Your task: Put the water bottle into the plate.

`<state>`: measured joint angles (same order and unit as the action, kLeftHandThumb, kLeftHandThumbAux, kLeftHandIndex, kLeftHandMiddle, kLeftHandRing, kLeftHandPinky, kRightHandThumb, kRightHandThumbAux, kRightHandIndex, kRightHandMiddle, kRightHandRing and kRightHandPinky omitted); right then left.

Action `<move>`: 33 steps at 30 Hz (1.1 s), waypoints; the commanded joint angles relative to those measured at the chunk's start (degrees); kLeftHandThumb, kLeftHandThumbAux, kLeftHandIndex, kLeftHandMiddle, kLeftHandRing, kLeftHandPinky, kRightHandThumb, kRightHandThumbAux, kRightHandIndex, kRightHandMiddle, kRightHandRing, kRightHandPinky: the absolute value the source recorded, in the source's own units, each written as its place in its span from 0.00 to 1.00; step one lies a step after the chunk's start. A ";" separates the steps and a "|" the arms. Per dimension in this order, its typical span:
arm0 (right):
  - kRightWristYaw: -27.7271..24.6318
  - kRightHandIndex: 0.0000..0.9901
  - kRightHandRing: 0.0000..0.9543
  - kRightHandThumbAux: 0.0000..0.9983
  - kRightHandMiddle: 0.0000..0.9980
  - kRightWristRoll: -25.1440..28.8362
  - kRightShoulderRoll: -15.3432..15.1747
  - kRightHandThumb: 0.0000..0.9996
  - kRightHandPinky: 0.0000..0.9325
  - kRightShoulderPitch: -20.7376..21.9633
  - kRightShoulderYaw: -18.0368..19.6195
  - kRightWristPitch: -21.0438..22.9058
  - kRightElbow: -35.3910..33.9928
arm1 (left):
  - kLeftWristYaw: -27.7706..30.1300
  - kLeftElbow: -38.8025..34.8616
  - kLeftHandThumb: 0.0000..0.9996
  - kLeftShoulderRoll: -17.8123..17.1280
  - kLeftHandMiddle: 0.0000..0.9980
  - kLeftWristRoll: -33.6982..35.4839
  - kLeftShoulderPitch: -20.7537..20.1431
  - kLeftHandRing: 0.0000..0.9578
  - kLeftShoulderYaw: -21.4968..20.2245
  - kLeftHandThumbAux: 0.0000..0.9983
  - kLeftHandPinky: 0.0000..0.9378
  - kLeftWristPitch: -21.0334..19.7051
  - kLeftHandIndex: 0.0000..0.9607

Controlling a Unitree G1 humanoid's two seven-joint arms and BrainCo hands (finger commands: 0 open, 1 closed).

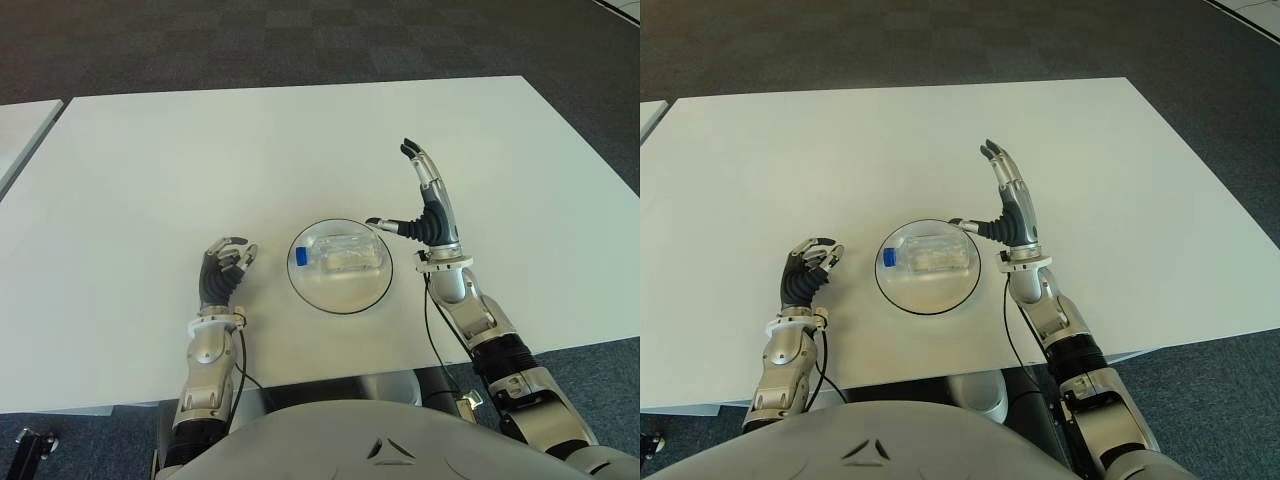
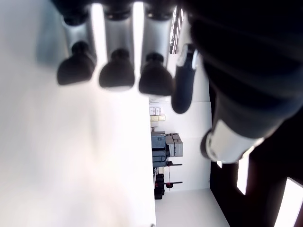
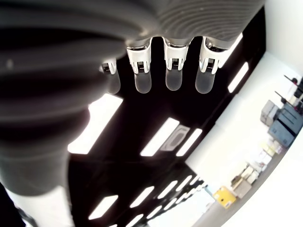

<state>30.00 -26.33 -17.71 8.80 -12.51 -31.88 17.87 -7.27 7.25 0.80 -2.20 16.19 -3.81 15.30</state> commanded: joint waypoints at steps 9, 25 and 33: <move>4.86 0.42 0.60 0.78 0.57 2.50 6.18 0.60 0.65 -0.01 7.21 -2.46 4.03 | 0.59 0.47 0.70 0.13 0.85 0.85 -0.22 0.88 -0.27 0.72 0.88 -1.02 0.45; -7.69 0.44 0.76 0.73 0.74 16.81 10.11 0.70 0.78 -2.34 12.16 -3.15 7.03 | 0.30 0.00 0.70 0.20 0.84 0.62 -0.13 0.88 0.03 0.72 0.87 -1.15 0.45; -17.30 0.44 0.78 0.73 0.76 23.76 10.04 0.70 0.80 -2.40 13.85 -4.88 10.84 | 0.11 0.04 0.70 0.03 0.85 0.11 0.04 0.88 0.13 0.72 0.86 -0.78 0.45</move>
<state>15.47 -4.99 -7.96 6.69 0.59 -36.04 27.81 -7.27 6.98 0.85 -1.72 16.12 -3.72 14.82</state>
